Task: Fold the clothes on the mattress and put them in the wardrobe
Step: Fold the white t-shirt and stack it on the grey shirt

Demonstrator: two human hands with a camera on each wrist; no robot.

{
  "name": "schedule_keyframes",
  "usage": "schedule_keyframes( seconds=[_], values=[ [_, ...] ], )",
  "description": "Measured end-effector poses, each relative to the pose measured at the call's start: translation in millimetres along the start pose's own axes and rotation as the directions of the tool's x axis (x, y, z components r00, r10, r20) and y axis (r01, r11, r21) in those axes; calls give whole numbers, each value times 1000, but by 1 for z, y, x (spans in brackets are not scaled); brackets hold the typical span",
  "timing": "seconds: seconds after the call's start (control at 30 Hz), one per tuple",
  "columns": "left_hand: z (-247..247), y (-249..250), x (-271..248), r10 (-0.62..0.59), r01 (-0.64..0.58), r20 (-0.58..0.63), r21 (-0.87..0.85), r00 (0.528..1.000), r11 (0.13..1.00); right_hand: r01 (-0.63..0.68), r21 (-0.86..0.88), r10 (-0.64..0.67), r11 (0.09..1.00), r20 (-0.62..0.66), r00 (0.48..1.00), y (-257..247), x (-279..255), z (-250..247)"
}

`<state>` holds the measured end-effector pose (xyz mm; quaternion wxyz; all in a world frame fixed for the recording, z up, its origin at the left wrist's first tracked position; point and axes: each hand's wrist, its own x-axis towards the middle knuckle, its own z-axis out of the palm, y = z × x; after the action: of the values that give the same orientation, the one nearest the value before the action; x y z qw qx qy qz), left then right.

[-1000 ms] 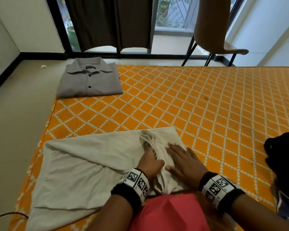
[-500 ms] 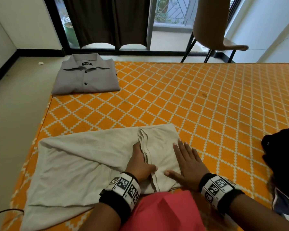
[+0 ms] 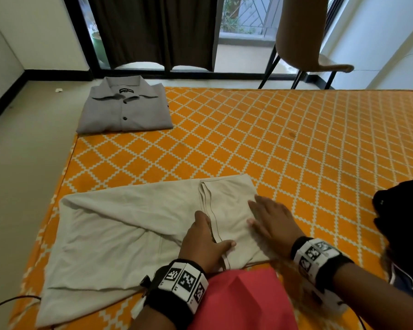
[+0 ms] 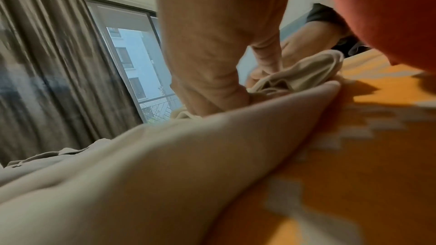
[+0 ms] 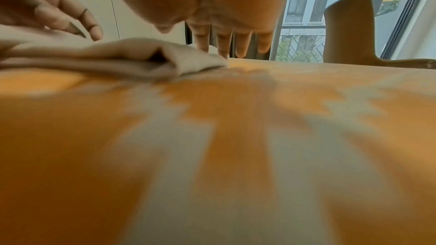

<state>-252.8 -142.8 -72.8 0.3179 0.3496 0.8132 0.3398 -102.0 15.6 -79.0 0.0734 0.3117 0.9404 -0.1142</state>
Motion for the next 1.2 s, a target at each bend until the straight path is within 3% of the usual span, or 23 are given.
schedule_keyframes(
  seconds=[0.07,0.13,0.27,0.4,0.5,0.53,0.6,0.63,0.7,0.73,0.77,0.93,1.03,1.1,1.2],
  values=[
    [2,-2,0,12,-12,12,1,1000,1000,23,-15,-25,1000,-219,975,7,19,-15],
    [3,1,-2,39,-41,52,44,998,998,71,-34,-78,997,-285,955,12,48,-28],
    [2,-1,1,119,-124,94,42,988,991,236,-147,-248,961,-73,966,5,99,-43],
    [2,-8,0,195,-195,77,-4,978,981,255,-435,-237,863,95,967,-7,118,-44],
    [4,-9,1,155,-153,19,-49,988,987,118,-596,-126,794,29,992,-9,117,-47],
    [4,-8,1,145,-144,9,-65,989,987,99,-601,-151,793,-37,988,-7,114,-49],
    [3,-7,-1,133,-131,18,-87,991,987,200,-558,-346,805,-168,923,-3,102,-44],
    [3,-7,-1,121,-118,45,-74,992,990,329,-512,-483,793,-199,853,-3,92,-35],
    [6,-8,-2,89,-88,95,-12,991,996,638,-385,-699,666,-25,714,-6,68,-9],
    [7,-7,-2,80,-82,100,18,992,996,721,-326,-742,611,82,666,-6,59,4],
    [8,-7,-2,72,-76,99,45,993,996,750,-289,-743,595,158,651,-9,55,11],
    [9,-5,0,59,-73,113,125,992,989,726,-228,-668,649,285,687,-3,90,-1],
    [7,-5,-1,62,-77,124,120,990,990,702,-306,-638,643,295,712,0,110,-5],
    [8,-7,-1,72,-87,126,115,989,990,623,-374,-565,687,264,782,2,119,-6],
    [9,-10,-1,88,-100,135,84,987,991,379,-439,-366,815,119,923,7,133,-17]
  ],
)
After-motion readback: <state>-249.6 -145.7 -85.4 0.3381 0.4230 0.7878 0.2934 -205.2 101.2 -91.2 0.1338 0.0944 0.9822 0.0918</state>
